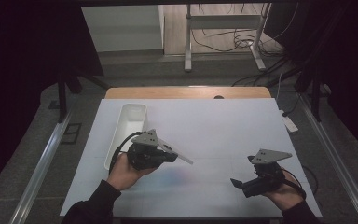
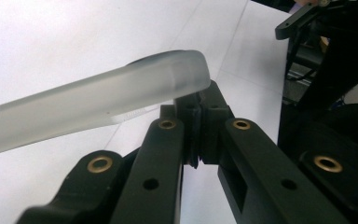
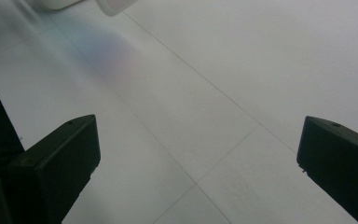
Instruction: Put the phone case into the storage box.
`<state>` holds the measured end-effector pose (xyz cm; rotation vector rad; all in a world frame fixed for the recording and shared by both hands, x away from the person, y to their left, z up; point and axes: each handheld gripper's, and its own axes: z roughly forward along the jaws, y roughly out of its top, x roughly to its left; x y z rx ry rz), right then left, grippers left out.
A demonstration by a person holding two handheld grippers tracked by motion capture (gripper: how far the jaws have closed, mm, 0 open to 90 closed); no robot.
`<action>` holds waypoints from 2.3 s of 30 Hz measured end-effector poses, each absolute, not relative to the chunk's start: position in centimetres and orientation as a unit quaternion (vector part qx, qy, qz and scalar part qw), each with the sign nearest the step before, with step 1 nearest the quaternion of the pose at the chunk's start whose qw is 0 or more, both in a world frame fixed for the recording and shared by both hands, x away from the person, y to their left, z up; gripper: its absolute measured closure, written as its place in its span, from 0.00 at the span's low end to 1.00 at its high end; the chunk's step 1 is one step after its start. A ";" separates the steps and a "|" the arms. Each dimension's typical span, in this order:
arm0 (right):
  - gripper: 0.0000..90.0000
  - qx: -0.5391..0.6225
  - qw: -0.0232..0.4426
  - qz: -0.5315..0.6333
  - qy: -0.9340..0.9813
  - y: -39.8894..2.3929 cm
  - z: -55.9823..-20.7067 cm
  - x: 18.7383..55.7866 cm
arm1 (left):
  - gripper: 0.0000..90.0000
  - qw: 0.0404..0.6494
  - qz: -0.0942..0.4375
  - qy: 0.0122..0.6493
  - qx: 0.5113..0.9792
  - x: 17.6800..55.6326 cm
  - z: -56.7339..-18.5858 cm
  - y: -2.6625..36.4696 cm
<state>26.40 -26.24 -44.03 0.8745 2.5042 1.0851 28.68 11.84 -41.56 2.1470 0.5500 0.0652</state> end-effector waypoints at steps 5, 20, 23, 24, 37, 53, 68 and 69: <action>0.00 0.315 0.143 0.374 0.860 -27.0 -44.1 26.4 | 0.98 0.444 0.030 0.231 0.865 29.1 -41.5 12.0; 0.00 0.346 0.158 0.366 0.849 -29.2 -44.4 26.2 | 0.98 0.436 0.050 0.257 0.861 30.3 -40.6 13.5; 0.00 0.352 0.161 0.364 0.847 -29.6 -44.5 26.2 | 0.98 0.436 0.055 0.262 0.859 30.6 -40.3 13.9; 0.00 0.352 0.161 0.364 0.847 -29.6 -44.5 26.2 | 0.98 0.436 0.055 0.262 0.859 30.6 -40.3 13.9; 0.00 0.390 0.176 0.349 0.834 -31.5 -44.8 25.6 | 0.98 0.426 0.072 0.281 0.857 31.6 -39.3 15.4; 0.00 0.418 0.183 0.340 0.822 -32.8 -44.9 24.7 | 0.98 0.419 0.093 0.303 0.851 32.5 -38.0 17.3; 0.00 0.440 0.190 0.337 0.810 -33.9 -45.1 24.2 | 0.98 0.410 0.104 0.335 0.842 33.4 -37.3 19.0; 0.00 0.441 0.191 0.338 0.809 -33.9 -45.1 24.1 | 0.98 0.408 0.106 0.337 0.842 33.4 -37.2 19.2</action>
